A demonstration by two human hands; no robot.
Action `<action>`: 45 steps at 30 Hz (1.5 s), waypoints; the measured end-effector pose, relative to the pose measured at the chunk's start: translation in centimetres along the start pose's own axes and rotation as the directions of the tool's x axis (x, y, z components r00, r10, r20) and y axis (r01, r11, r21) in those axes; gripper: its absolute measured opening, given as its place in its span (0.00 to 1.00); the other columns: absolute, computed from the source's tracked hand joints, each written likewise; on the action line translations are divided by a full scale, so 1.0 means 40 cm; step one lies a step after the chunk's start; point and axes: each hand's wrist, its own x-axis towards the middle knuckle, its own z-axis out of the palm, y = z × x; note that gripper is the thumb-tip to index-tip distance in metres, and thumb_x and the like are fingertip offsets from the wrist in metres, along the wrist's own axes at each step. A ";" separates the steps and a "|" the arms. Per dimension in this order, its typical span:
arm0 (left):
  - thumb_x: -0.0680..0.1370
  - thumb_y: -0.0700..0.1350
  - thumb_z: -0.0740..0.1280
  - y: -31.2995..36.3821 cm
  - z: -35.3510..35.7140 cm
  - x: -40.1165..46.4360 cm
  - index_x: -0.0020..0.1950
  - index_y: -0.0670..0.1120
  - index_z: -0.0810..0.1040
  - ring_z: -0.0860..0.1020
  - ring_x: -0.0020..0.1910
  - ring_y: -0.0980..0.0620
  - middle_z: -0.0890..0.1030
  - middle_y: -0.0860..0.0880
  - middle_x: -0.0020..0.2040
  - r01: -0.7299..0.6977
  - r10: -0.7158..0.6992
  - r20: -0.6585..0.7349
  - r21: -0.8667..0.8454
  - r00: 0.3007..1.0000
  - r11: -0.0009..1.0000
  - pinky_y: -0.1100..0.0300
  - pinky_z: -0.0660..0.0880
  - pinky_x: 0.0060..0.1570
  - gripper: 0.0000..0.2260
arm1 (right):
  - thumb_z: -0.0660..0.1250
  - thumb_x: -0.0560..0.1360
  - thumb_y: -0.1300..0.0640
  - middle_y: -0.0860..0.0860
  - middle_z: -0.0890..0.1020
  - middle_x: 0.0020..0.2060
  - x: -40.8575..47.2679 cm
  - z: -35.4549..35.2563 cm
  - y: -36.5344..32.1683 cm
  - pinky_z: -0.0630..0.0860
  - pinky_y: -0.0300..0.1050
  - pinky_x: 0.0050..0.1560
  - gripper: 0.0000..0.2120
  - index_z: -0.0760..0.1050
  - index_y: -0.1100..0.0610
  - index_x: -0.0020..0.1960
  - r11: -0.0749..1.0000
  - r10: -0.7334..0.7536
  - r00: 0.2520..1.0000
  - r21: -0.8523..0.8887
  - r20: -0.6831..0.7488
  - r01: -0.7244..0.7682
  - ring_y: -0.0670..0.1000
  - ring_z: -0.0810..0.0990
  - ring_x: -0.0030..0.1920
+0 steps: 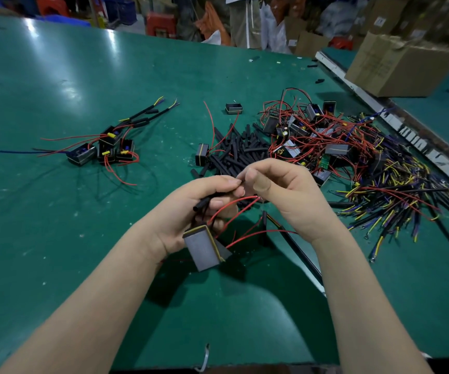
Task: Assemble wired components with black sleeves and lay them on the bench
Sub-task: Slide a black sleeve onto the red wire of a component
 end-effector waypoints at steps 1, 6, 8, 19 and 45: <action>0.70 0.48 0.67 0.000 0.001 0.001 0.34 0.49 0.79 0.63 0.22 0.61 0.64 0.56 0.23 -0.005 0.005 -0.006 0.010 1.000 1.000 0.70 0.61 0.21 0.06 | 0.67 0.71 0.48 0.46 0.81 0.33 0.000 0.004 0.003 0.75 0.39 0.42 0.08 0.79 0.52 0.43 0.999 -0.017 0.999 -0.047 -0.033 0.016 0.46 0.76 0.38; 0.72 0.45 0.65 -0.009 0.012 0.009 0.30 0.50 0.75 0.62 0.22 0.60 0.65 0.55 0.24 -0.095 0.123 -0.126 0.210 0.984 0.973 0.69 0.61 0.22 0.10 | 0.66 0.74 0.50 0.61 0.76 0.30 0.015 0.031 0.028 0.68 0.49 0.36 0.09 0.76 0.52 0.37 0.981 0.017 0.979 -0.186 -0.204 -0.056 0.53 0.70 0.32; 0.75 0.41 0.64 -0.012 0.014 0.010 0.30 0.50 0.74 0.62 0.23 0.59 0.66 0.54 0.24 -0.154 0.205 -0.146 0.302 0.968 0.941 0.67 0.60 0.24 0.13 | 0.65 0.71 0.52 0.55 0.73 0.28 0.023 0.036 0.030 0.66 0.47 0.38 0.10 0.77 0.57 0.36 0.978 0.132 0.958 -0.125 -0.254 -0.168 0.51 0.68 0.33; 0.70 0.46 0.62 0.010 0.010 0.003 0.35 0.47 0.74 0.62 0.21 0.61 0.63 0.56 0.23 -0.132 0.141 -0.110 0.084 0.984 0.988 0.70 0.63 0.20 0.06 | 0.66 0.71 0.51 0.42 0.79 0.33 0.016 -0.001 -0.006 0.73 0.33 0.38 0.07 0.78 0.52 0.46 0.998 -0.022 0.977 0.051 -0.212 0.033 0.43 0.76 0.35; 0.74 0.49 0.68 -0.025 -0.005 0.026 0.36 0.49 0.78 0.68 0.27 0.58 0.73 0.53 0.28 -0.132 0.228 -0.184 0.424 0.956 0.896 0.67 0.65 0.29 0.07 | 0.64 0.79 0.55 0.39 0.80 0.32 0.023 -0.012 0.015 0.69 0.36 0.38 0.12 0.79 0.51 0.38 0.922 0.378 0.918 -0.040 -0.119 -0.384 0.40 0.76 0.36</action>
